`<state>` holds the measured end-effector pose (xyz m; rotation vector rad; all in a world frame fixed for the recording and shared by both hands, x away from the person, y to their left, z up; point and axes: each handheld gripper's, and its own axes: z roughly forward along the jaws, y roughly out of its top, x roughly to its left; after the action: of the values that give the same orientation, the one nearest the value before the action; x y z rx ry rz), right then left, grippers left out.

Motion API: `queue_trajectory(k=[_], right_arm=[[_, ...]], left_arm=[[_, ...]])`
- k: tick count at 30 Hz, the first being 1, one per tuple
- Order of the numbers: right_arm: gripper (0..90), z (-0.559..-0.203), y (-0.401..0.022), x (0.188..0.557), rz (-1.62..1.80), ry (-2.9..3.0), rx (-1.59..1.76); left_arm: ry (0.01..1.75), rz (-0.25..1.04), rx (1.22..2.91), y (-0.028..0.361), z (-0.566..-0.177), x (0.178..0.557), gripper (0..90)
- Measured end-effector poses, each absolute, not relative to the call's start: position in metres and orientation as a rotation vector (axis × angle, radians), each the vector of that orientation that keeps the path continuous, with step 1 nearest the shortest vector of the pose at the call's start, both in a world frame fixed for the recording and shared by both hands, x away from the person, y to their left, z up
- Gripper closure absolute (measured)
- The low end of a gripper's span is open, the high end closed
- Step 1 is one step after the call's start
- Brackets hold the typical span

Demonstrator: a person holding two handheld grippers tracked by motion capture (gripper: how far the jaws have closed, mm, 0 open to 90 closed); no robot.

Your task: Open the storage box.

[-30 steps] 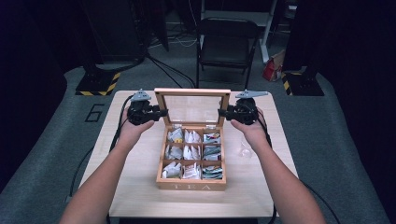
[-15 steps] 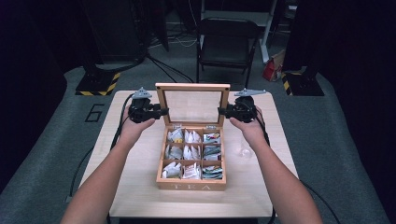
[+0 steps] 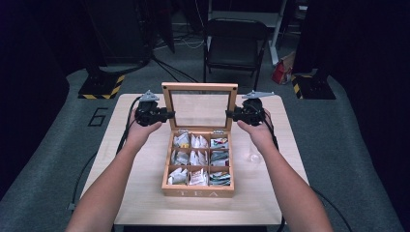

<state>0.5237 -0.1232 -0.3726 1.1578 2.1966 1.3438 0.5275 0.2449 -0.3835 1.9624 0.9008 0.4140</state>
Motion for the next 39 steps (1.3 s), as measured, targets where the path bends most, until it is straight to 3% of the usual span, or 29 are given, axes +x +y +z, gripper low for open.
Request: queue_trajectory(k=[39], right_arm=[[57.3, -0.363, -0.112, 0.486, 1.393, 2.248, 1.055]], left_arm=[[1.007, 0.363, 1.934, 0.240, -0.388, 0.559, 65.2]])
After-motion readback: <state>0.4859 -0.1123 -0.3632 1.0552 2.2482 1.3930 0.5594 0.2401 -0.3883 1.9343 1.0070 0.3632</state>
